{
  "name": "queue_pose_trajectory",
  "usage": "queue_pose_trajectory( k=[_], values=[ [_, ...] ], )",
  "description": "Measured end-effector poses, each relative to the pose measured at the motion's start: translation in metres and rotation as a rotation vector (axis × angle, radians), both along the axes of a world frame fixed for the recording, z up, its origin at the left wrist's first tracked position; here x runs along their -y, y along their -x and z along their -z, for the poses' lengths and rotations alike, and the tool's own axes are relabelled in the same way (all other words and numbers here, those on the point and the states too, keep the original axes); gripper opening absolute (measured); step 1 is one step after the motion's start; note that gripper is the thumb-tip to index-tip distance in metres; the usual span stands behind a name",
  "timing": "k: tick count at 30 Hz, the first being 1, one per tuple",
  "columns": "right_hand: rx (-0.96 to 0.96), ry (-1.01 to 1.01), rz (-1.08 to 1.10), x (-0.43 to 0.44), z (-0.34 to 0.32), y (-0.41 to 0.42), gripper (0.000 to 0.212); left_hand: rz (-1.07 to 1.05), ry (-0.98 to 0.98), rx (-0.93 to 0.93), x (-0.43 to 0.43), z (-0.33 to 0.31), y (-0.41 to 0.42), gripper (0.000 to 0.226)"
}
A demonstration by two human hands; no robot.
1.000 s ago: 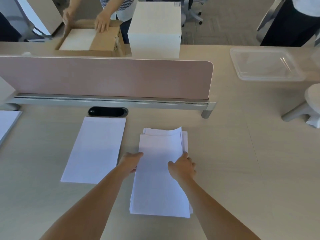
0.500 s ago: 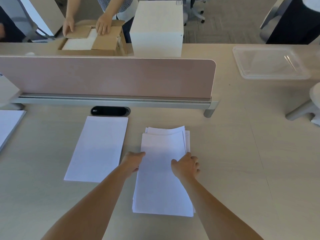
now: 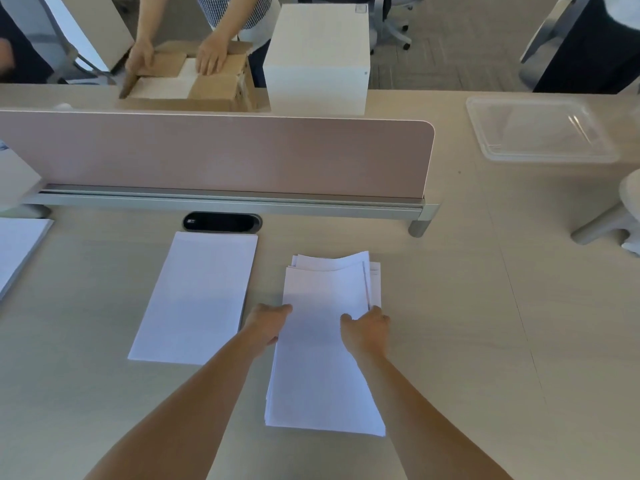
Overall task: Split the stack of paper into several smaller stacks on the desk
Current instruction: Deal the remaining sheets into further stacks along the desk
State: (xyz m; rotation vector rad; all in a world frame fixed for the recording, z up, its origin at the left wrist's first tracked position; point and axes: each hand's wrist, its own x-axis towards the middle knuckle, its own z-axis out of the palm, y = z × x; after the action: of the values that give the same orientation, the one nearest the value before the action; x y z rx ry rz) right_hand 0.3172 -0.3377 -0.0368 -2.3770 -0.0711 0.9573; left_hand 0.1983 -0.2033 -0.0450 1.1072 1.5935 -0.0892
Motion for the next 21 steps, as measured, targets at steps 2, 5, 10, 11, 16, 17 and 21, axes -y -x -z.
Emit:
queue_pose_trajectory(
  k=[2, 5, 10, 11, 16, 17, 21],
  values=[
    [-0.143, -0.075, 0.181, 0.002, 0.002, -0.011, 0.068, 0.007, 0.01, 0.0, 0.001, -0.002, 0.0, 0.042],
    [-0.306, -0.143, 0.295, 0.009, 0.006, -0.027, 0.057, 0.021, 0.009, -0.004, 0.002, -0.002, 0.002, 0.045],
    [-0.37, -0.179, 0.218, 0.022, 0.016, -0.039, 0.045, 0.061, -0.009, 0.001, 0.0, 0.003, 0.004, 0.042],
    [-0.397, -0.222, 0.21, 0.025, 0.017, -0.039, 0.037, 0.061, -0.01, 0.007, -0.001, 0.005, 0.006, 0.041],
    [-0.447, -0.3, 0.145, 0.033, 0.012, -0.025, 0.012, 0.065, 0.0, 0.049, -0.003, 0.009, 0.015, 0.049],
    [-0.37, -0.288, 0.099, 0.031, 0.011, -0.021, 0.012, 0.076, -0.006, 0.051, -0.003, 0.007, 0.016, 0.046],
    [-0.195, -0.343, 0.075, 0.021, -0.013, -0.008, 0.016, 0.122, -0.048, 0.075, -0.006, -0.006, 0.03, 0.034]
  ],
)
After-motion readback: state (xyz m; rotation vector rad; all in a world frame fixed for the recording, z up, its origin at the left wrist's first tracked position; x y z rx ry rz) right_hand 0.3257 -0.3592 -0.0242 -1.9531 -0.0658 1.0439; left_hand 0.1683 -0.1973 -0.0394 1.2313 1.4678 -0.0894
